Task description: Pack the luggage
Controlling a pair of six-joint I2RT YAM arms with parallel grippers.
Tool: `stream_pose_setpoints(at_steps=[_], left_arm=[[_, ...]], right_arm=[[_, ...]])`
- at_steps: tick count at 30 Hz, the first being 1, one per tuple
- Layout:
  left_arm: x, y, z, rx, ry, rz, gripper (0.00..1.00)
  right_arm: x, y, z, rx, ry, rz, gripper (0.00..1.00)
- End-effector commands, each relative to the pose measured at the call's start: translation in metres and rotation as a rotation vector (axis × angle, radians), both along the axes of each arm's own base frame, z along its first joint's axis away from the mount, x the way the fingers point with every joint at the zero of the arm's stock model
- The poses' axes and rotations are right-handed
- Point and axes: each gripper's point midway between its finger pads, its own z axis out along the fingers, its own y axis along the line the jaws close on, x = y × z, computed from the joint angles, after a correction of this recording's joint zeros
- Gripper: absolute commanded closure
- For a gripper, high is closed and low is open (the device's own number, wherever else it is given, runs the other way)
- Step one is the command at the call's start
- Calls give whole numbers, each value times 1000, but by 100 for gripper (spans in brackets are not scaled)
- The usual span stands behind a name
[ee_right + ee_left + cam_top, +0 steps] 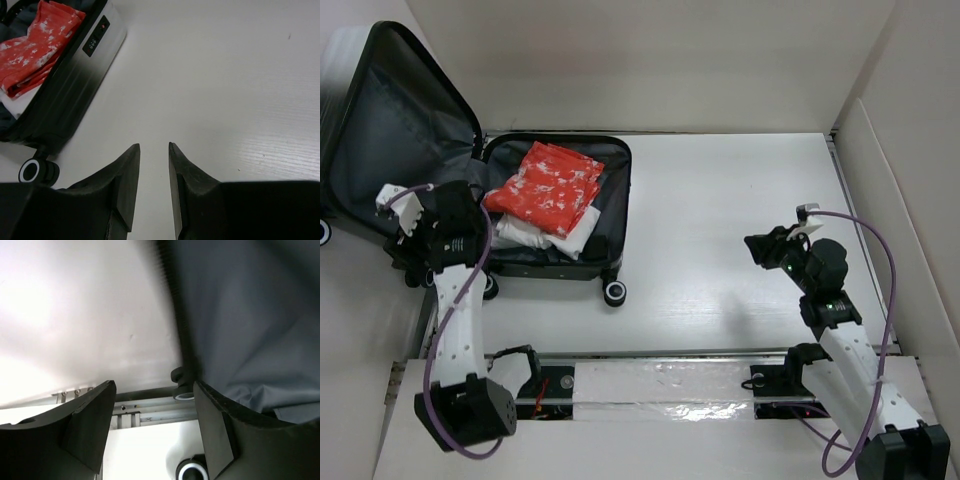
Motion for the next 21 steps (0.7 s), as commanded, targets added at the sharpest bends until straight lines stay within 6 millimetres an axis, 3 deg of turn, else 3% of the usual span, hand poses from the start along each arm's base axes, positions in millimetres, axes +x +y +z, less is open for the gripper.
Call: stream_pose_setpoints(at_steps=[1, 4, 8, 10, 16, 19, 21], left_arm=[[8, 12, 38, 44, -32, 50, 40], [22, 16, 39, 48, -10, 40, 44], [31, 20, 52, 71, 9, 48, 60], [33, 20, 53, 62, 1, 50, 63], [37, 22, 51, 80, 25, 50, 68], [37, 22, 53, 82, 23, 47, 61], [40, 23, 51, 86, 26, 35, 78]], right_arm=[[0, 4, 28, -8, -84, 22, 65], [1, 6, 24, -13, -71, 29, 65], [2, 11, 22, -17, -65, 43, 65], [4, 10, 20, -26, -55, 31, 65], [5, 9, 17, -38, -45, 12, 65], [6, 8, 16, -43, -37, 5, 65], [6, 7, 16, -44, -35, -1, 65]])
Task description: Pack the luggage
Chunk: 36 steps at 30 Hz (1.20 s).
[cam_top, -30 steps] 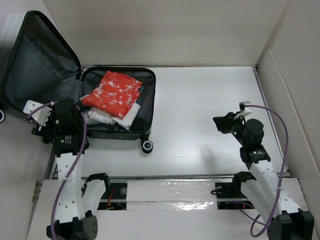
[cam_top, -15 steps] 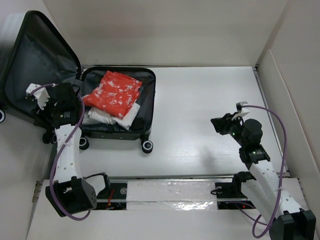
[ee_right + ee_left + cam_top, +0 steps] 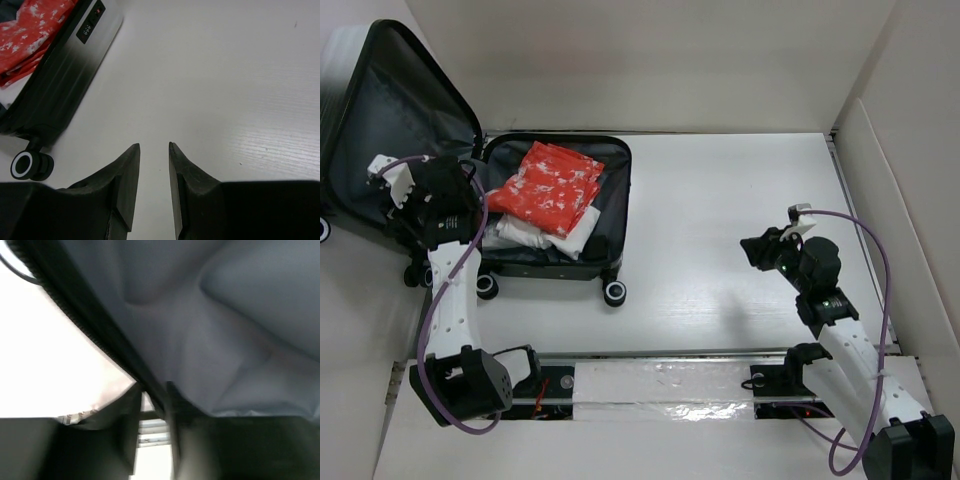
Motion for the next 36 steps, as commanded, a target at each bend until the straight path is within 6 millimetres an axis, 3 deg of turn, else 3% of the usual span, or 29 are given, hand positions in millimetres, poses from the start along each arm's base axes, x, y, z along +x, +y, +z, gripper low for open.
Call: stream_pose_setpoints(at_steps=[1, 3, 8, 10, 11, 12, 13, 14, 16, 17, 19, 22, 23, 24, 25, 26, 27, 28, 30, 31, 32, 33, 34, 36], left_arm=[[2, 4, 13, 29, -28, 6, 84], [4, 3, 15, 23, -32, -1, 100], [8, -1, 12, 0, -46, -60, 100], [15, -15, 15, 6, -50, -118, 100], [20, -25, 7, 12, -15, -145, 100], [28, -49, 15, 61, 6, -203, 100], [30, -62, 15, 86, 26, -227, 100], [30, -74, 1, 106, 90, -260, 100], [32, -108, 8, 165, 123, -350, 100], [29, -117, -5, 184, 172, -376, 100], [29, -146, -4, 203, 155, -475, 100], [25, -166, -15, 246, 268, -577, 100], [27, -187, -15, 234, 221, -646, 100], [26, -196, -14, 231, 210, -680, 93], [25, -208, -22, 268, 310, -773, 78], [28, -224, -15, 260, 304, -876, 60], [28, -257, -20, 210, 236, -1024, 37], [22, -278, -42, 192, 387, -1215, 32], [7, -331, -43, 83, 390, -1487, 33], [-9, -348, -58, 19, 475, -1604, 35], [-17, -362, -50, -12, 465, -1676, 49], [-22, -374, -43, -35, 450, -1747, 53], [-36, -400, -40, -138, 440, -1901, 54], [-51, -423, -20, -227, 380, -2049, 56]], right_arm=[[6, -2, 27, -10, -68, -16, 65], [6, -4, 28, -9, -72, -31, 65], [8, -5, 25, -9, -62, -36, 65], [9, -3, 24, -8, -59, -28, 66], [9, -2, 24, -6, -58, -24, 66], [9, -1, 23, -5, -53, -15, 66], [9, 2, 23, -5, -51, -4, 66], [9, 2, 22, -5, -50, -4, 66], [11, 2, 20, -6, -43, -7, 65], [12, 2, 19, -7, -42, -9, 66], [11, 5, 19, -9, -40, 1, 65], [12, 6, 18, -13, -36, 0, 65], [11, 8, 19, -16, -39, 5, 66], [11, 8, 19, -16, -39, 4, 65], [12, 6, 19, -20, -39, -5, 65], [12, 6, 19, -19, -41, -11, 65], [12, 7, 18, -21, -37, -8, 65], [12, 7, 17, -22, -36, -13, 65], [13, 8, 15, -27, -28, -11, 65], [15, 7, 14, -29, -27, -19, 65], [14, 10, 13, -32, -23, -13, 65], [15, 9, 12, -36, -21, -20, 65], [16, 10, 10, -42, -15, -24, 65], [17, 11, 8, -48, -9, -30, 65]])
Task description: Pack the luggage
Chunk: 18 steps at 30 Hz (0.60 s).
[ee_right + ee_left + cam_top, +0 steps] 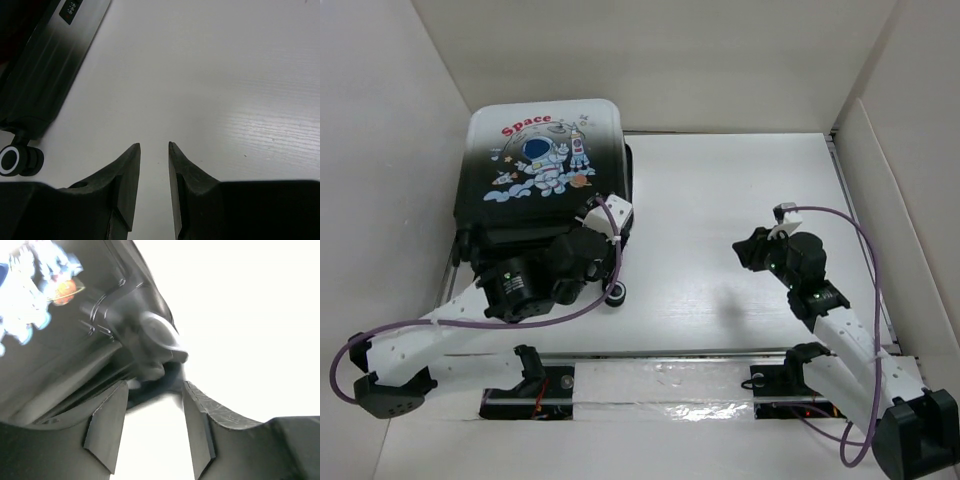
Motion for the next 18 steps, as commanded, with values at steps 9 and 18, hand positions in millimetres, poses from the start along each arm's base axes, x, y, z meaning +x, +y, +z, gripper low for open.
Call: stream_pose_setpoints(at_steps=[9, 18], left_arm=[[25, 1, 113, -512, -149, 110, 45], [181, 157, 112, -656, -151, 635, 69]], right_arm=[[10, 14, 28, -20, -97, -2, 94], [9, 21, 31, -72, -116, -28, 100]])
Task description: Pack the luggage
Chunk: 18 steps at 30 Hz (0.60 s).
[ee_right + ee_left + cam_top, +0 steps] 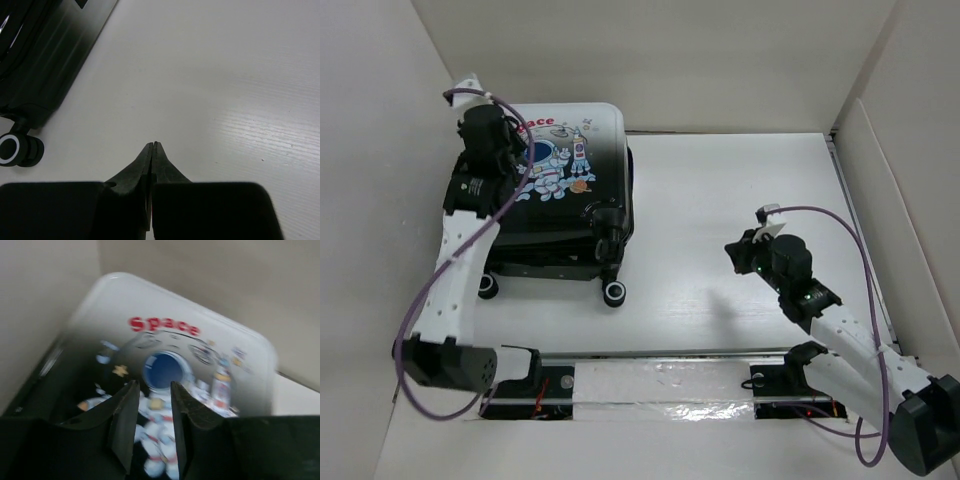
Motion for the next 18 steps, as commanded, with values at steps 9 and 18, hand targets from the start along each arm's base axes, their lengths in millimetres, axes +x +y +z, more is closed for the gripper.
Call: stream_pose_setpoints(at_steps=[9, 18], left_arm=[[19, 180, -64, -91, 75, 509, 100], [18, 254, -150, -114, 330, 620, 100]], right_arm=[[10, 5, 40, 17, -115, -23, 100], [6, 5, 48, 34, -136, -15, 100]])
